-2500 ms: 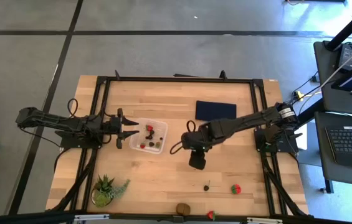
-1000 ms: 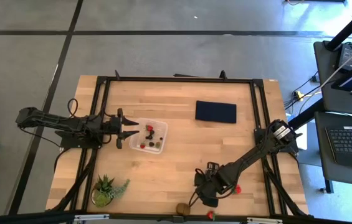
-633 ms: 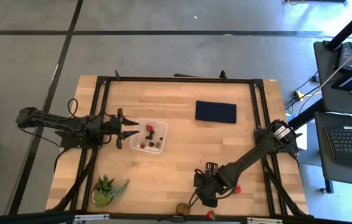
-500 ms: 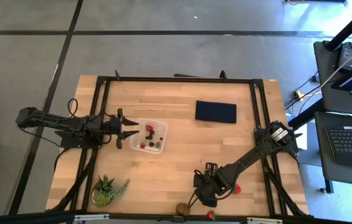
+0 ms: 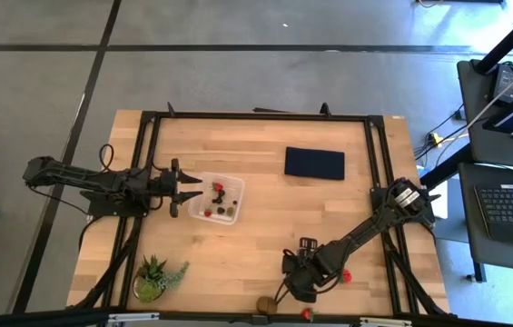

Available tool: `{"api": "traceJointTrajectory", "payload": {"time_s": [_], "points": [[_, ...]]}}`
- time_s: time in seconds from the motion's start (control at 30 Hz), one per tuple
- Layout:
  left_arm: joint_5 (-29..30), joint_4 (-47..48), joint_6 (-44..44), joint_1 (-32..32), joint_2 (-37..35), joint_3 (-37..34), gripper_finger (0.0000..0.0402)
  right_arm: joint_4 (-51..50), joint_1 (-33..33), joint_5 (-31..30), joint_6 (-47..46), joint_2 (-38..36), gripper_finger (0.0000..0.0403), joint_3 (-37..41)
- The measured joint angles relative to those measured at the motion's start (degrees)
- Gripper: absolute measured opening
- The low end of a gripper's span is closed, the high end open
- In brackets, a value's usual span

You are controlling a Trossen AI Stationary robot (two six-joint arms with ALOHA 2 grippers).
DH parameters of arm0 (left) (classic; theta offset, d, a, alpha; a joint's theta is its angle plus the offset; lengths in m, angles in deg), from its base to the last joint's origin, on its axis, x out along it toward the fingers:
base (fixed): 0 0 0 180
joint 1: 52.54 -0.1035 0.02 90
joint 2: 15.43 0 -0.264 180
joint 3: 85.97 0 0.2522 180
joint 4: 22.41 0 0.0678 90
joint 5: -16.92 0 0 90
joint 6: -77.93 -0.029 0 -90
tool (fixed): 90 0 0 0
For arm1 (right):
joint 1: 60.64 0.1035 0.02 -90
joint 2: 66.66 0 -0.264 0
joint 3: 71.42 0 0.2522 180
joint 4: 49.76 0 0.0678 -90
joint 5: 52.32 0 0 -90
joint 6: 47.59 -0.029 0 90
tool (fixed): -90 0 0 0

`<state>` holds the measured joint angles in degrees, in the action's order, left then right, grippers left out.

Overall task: Pick and placing Produce into tupperware
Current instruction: Put the black cherry into the transparent bin

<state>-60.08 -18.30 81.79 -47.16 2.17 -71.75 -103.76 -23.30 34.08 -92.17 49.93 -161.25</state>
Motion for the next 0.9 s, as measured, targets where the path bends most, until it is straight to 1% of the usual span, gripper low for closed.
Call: {"api": "traceJointTrajectory", "payload": {"time_s": [0.23, 0.57, 0.7, 0.8, 0.9], "points": [[0.0, 0.0, 0.0, 0.0, 0.0, 0.0, 0.0161, -0.9, 0.0, 0.1, -0.1, 0.1, 0.0177, 0.1], [0.0, 0.0, 0.0, 0.0, 0.0, 0.0, 0.0171, -1.1, 0.0, 0.4, -0.4, 0.1, 0.0126, 0.1], [0.0, 0.0, 0.0, 0.0, 0.0, 0.0, 0.0167, -1.2, 0.0, 0.4, -2.1, 0.1, 0.0124, 0.1], [0.0, 0.0, 0.0, 0.0, 0.0, 0.0, 0.0163, -1.2, 0.0, 0.2, -5.3, 0.1, 0.0128, 0.1], [0.0, 0.0, 0.0, 0.0, 0.0, 0.0, 0.0161, -2.2, -0.5, -0.2, -5.6, 0.3, 0.0127, -1.7]]}}
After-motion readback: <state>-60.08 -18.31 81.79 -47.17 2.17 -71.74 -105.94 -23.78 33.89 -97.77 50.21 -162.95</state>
